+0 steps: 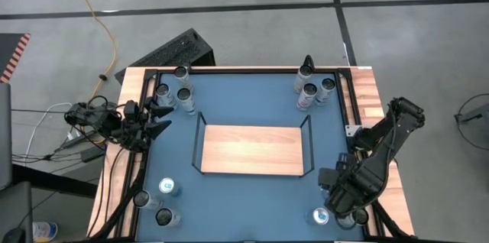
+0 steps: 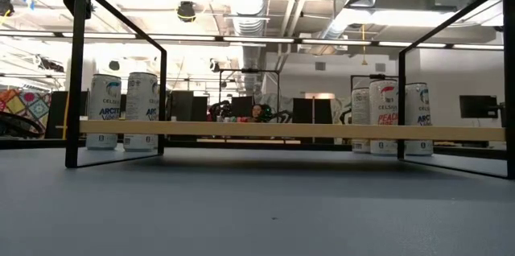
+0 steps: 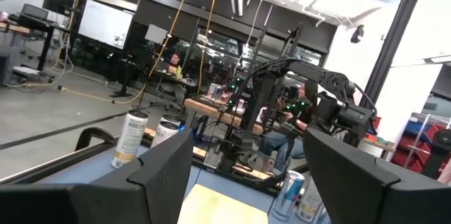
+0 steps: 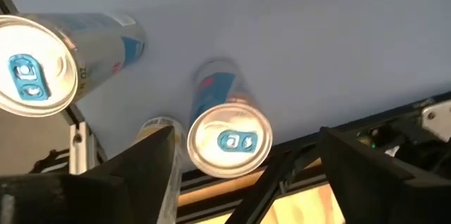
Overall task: Place canned beverage on shelf
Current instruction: Put the top right blue soda can on the shelf
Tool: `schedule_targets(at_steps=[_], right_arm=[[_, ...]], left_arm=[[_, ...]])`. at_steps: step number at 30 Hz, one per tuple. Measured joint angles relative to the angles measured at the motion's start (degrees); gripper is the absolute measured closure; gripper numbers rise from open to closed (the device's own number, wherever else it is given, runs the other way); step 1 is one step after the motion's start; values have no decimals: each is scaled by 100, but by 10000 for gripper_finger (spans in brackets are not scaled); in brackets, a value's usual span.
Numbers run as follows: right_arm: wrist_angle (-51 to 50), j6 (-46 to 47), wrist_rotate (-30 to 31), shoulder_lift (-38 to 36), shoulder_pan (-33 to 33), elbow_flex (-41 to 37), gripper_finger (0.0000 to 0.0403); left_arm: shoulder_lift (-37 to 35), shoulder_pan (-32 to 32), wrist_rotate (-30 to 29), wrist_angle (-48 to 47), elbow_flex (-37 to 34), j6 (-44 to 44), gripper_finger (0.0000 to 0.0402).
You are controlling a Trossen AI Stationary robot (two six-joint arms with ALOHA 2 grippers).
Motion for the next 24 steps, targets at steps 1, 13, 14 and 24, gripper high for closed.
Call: schedule_targets(at_steps=[1, 13, 14, 24], right_arm=[[5, 22, -94, -1, 2, 0, 52], [-130, -283, -186, 585, 263, -2, 31], [-153, -347, -188, 658, 291, -2, 31], [-260, -817, -84, 1035, 262, -2, 31]], left_arm=[[0, -1, -1, 0, 0, 2, 145], [0, 1, -5, -31, 0, -22, 145], [0, 1, -6, -31, 0, -22, 145], [0, 1, -10, -30, 0, -44, 145]])
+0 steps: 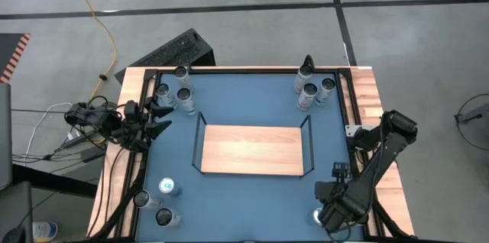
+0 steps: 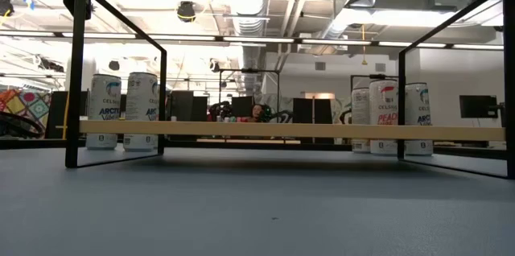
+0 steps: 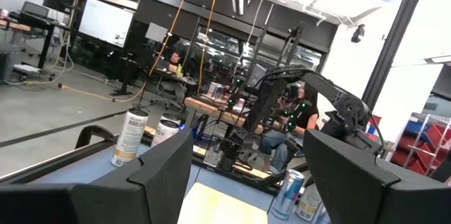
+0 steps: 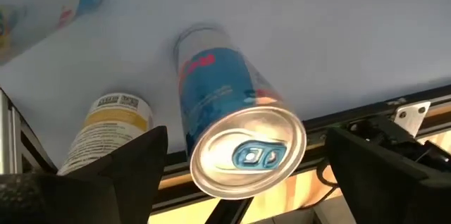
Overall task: Place canned beverage on shelf
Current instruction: Put the top right blue soda can on the shelf
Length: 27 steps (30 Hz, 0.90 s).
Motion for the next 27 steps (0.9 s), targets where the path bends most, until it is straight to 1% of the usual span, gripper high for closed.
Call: schedule_targets(at_steps=[6, 12, 27], right_arm=[[1, 71, 72, -3, -81, 0, 47], [84, 148, 51, -3, -74, 0, 79], [187, 564, -84, -8, -28, 0, 144]], left_arm=[[0, 0, 0, -4, 0, -3, 145], [0, 0, 15, -14, 0, -15, 145], [0, -2, 22, -136, 0, -201, 145]])
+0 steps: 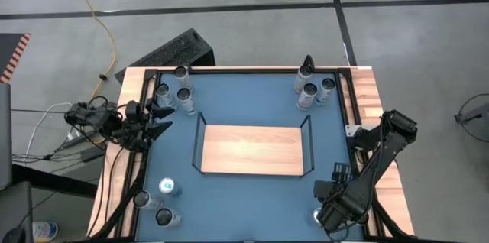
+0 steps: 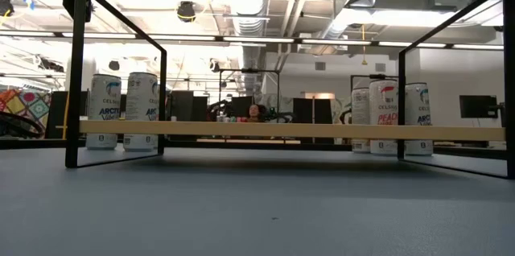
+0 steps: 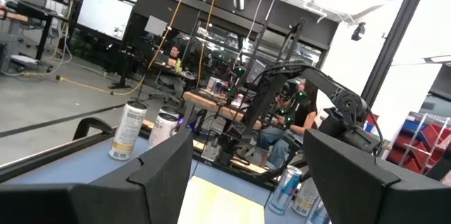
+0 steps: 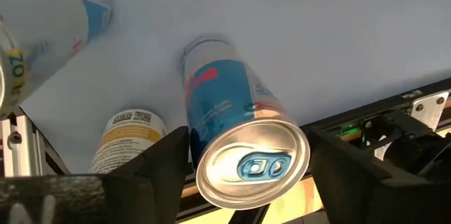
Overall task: Place canned beverage on shelf
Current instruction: Put the top right blue soda can on the shelf
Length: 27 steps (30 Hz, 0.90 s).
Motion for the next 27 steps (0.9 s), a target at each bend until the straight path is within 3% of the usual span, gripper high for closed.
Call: schedule_targets(at_steps=[9, 27], right_arm=[[41, 222, -15, -8, -48, 9, 221], [-85, 708, -28, 12, -923, 148, 218]], left_arm=[[0, 0, 15, 9, 0, -4, 145], [0, 2, 7, 13, 0, -6, 145]])
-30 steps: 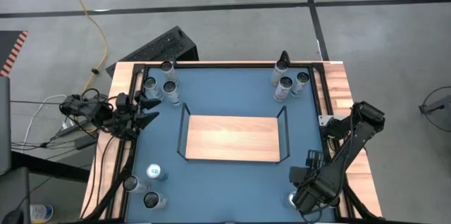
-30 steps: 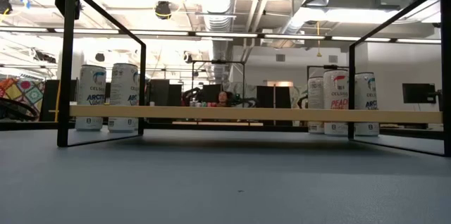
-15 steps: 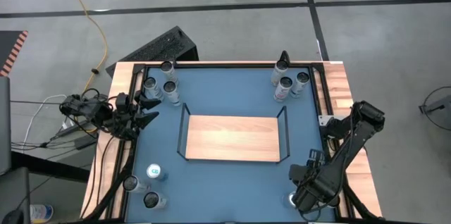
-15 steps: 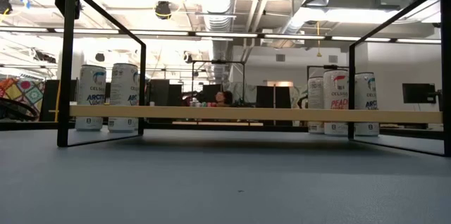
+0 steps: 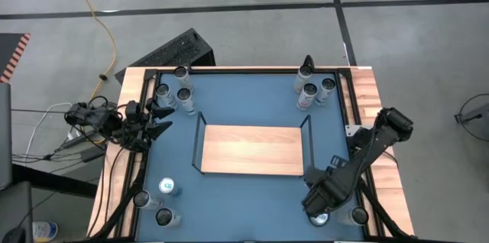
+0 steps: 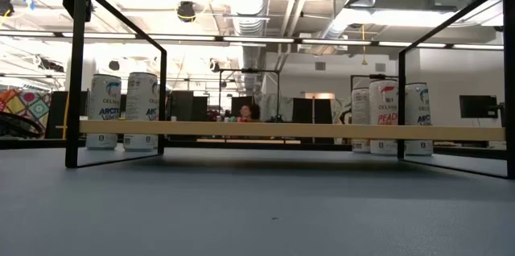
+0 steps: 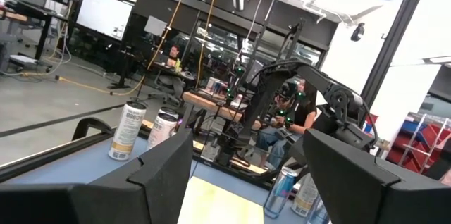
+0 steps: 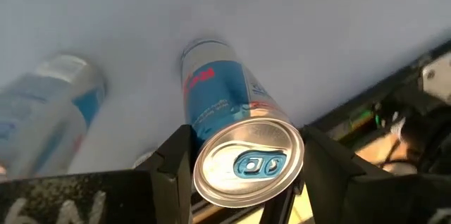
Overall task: Place canned beverage on shelf
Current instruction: Put the top right blue soda can on the shelf
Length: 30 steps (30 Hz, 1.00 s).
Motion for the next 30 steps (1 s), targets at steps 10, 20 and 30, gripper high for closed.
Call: schedule_targets(at_steps=[10, 20, 30], right_arm=[[-110, -59, -123, -203, -150, 942, 218], [-93, -576, -137, -200, -499, 2377, 218], [0, -2632, 518, -200, -1731, 3320, 218]], left_arm=[[0, -2, -9, 0, 0, 0, 145], [0, -2, -9, 0, 0, 0, 145], [0, 0, -6, -1, 0, -45, 145]])
